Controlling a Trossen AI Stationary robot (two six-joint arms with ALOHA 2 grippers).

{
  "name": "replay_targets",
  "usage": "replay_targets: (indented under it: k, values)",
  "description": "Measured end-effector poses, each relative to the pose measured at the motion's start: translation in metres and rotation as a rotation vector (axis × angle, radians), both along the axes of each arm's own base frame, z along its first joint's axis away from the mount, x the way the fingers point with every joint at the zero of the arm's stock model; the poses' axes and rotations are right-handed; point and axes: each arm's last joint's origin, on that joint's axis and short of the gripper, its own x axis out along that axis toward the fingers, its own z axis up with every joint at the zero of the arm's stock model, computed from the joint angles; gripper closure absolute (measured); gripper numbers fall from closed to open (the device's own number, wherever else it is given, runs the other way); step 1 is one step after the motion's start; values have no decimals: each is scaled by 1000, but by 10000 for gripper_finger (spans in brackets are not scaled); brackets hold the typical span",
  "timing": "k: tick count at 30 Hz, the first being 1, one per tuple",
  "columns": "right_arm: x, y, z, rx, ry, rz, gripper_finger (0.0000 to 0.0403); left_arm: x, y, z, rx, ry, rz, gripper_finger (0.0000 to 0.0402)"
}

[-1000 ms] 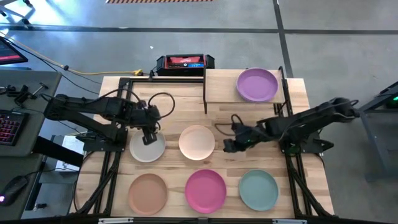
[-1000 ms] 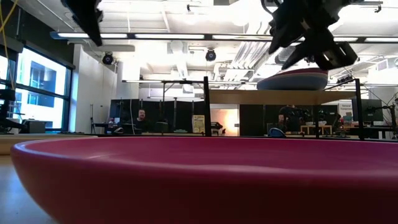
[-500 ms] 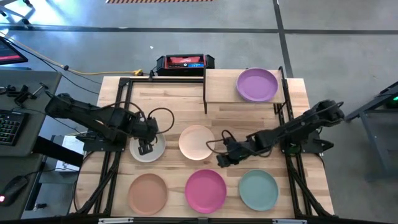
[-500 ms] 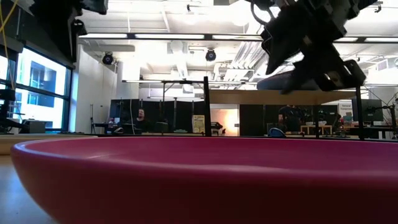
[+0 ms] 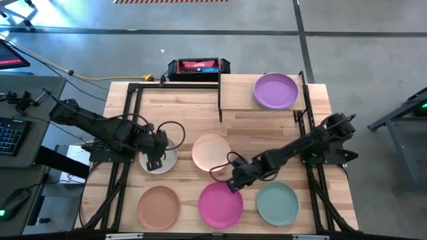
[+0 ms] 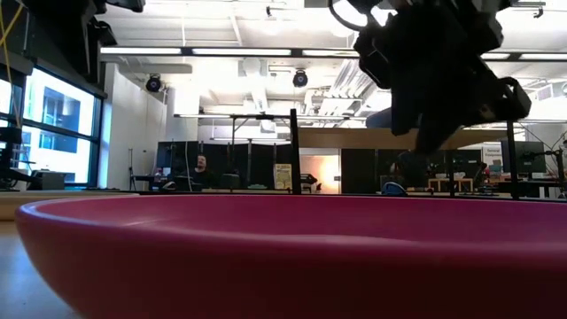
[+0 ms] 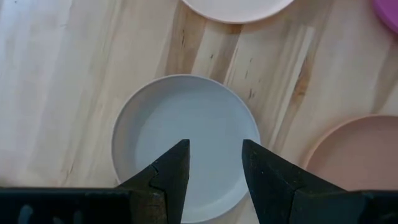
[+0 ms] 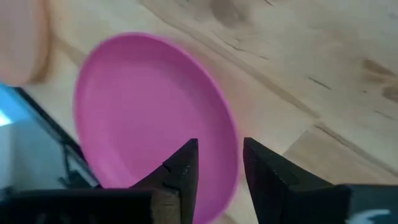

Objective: Place and stack plates onto a shelf
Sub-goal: Stack the pink plate on top of the purple plate on the shelf

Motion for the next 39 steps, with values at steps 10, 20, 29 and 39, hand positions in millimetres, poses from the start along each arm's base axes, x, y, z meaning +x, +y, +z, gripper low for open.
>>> replay_targets:
  k: [10,20,29,39]
  values:
    - [19,8,-2,-84,99,86,320,-2,-5,0,-7,-5,-3,263]
    - [20,9,-8,-76,120,84,320,-2,-5,0,-9,-6,4,263]
    - [20,9,-8,-82,117,99,320,-2,-5,0,-5,-8,5,263]
    - [21,9,-11,-83,120,99,320,-2,-5,0,-1,-10,5,263]
